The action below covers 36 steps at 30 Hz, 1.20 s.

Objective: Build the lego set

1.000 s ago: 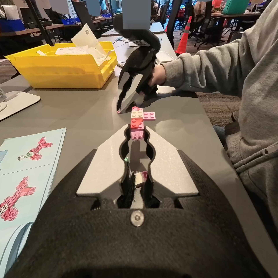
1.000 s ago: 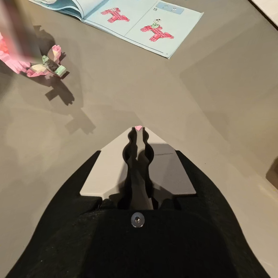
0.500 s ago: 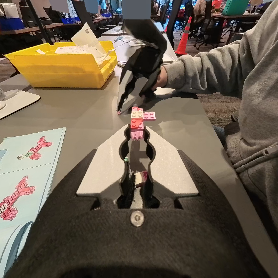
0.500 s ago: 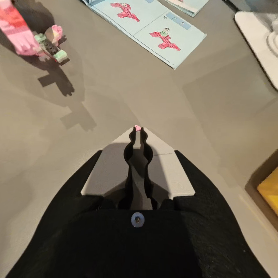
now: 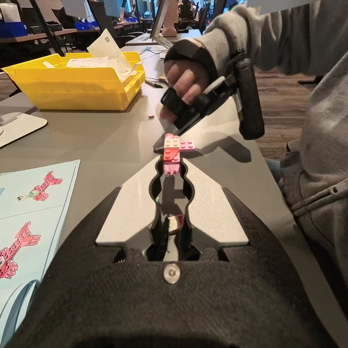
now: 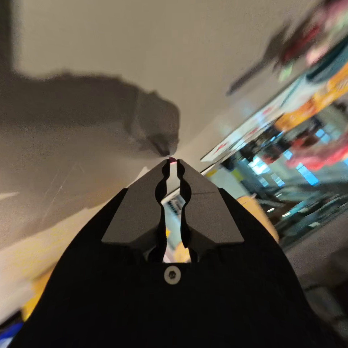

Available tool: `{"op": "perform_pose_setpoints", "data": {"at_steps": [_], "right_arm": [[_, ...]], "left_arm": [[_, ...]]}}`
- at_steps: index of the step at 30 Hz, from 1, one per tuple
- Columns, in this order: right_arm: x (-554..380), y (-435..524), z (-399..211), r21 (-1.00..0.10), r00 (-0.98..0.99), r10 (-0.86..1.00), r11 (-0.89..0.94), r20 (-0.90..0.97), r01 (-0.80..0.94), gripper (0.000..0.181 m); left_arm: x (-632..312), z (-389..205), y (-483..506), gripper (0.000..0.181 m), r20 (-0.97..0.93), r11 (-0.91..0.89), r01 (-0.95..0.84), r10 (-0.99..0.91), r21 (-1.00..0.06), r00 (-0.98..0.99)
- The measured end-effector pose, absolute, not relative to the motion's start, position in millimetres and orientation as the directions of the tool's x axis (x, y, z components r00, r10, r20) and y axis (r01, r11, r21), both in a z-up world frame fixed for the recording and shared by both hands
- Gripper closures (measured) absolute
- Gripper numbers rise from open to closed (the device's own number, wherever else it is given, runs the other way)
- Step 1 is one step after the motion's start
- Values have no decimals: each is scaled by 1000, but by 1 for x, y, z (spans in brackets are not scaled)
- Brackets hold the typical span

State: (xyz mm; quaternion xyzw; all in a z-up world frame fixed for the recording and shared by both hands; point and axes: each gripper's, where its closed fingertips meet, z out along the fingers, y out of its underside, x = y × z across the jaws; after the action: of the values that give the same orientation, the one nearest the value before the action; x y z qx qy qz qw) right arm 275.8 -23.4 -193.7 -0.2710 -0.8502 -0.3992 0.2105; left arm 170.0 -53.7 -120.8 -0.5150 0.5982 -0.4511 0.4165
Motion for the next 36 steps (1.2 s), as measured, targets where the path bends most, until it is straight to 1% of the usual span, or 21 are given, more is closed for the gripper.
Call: {"op": "perform_pose_setpoints", "data": {"at_steps": [1, 3, 6, 9, 12, 13, 14, 15, 16, 17, 18, 19, 20, 21, 22, 24, 29, 31, 36], "right_arm": [[271, -27, -195, 607, -821, 227, 576, 525, 547, 176], [264, -35, -196, 650, -894, 116, 646, 433, 400, 177], [255, -45, -196, 655, -937, 3, 714, 349, 246, 173], [252, -51, -195, 633, -951, -12, 749, 309, 196, 161], [250, -60, -192, 577, -942, 63, 776, 330, 254, 148], [248, -65, -191, 525, -920, 129, 788, 370, 322, 147], [245, -69, -189, 443, -872, 234, 787, 429, 430, 148], [241, -71, -187, 330, -784, 376, 754, 494, 569, 149], [237, -69, -184, 182, -642, 533, 674, 551, 716, 151], [233, -64, -180, 11, -454, 680, 549, 576, 836, 152], [230, -60, -178, -168, -249, 798, 396, 548, 903, 153], [229, -57, -177, -328, -56, 876, 238, 479, 914, 153], [230, -53, -176, -456, 101, 915, 98, 391, 885, 154], [231, -50, -175, -548, 212, 927, -8, 311, 837, 156], [233, -49, -177, -607, 279, 927, -75, 249, 791, 158], [238, -48, -183, -672, 333, 926, -134, 177, 729, 160], [235, -51, -192, -748, 331, 942, -178, 58, 639, 160], [235, -51, -194, -751, 319, 947, -186, 34, 633, 160], [236, -47, -194, -766, 327, 945, -211, -1, 607, 168]], "left_arm": [[170, -120, -54, 165, -33, 61, -239, -992, -969, -124], [170, -121, -54, 165, -28, 58, -239, -992, -969, -126], [170, -122, -54, 165, -24, 55, -243, -992, -969, -127], [170, -121, -54, 165, -25, 54, -240, -992, -969, -125], [169, -119, -53, 165, -28, 56, -235, -992, -970, -122], [169, -119, -53, 165, -28, 56, -232, -992, -971, -122], [169, -118, -53, 165, -29, 57, -231, -992, -971, -120], [169, -118, -52, 165, -31, 58, -229, -993, -972, -118], [169, -117, -52, 165, -33, 59, -227, -993, -972, -116], [168, -116, -51, 165, -34, 59, -225, -993, -973, -114], [168, -116, -51, 165, -34, 59, -223, -993, -973, -112], [168, -116, -50, 165, -35, 59, -222, -993, -973, -110], [168, -116, -50, 165, -35, 59, -223, -994, -973, -108], [167, -116, -49, 165, -35, 58, -223, -994, -973, -106], [167, -115, -49, 165, -31, 54, -221, -994, -974, -106], [167, -115, -49, 165, -23, 46, -219, -994, -975, -109], [168, -117, -50, 165, -24, 50, -224, -993, -973, -116], [168, -117, -51, 165, -24, 50, -225, -993, -973, -118], [168, -117, -51, 165, -19, 46, -224, -993, -973, -119]]}}
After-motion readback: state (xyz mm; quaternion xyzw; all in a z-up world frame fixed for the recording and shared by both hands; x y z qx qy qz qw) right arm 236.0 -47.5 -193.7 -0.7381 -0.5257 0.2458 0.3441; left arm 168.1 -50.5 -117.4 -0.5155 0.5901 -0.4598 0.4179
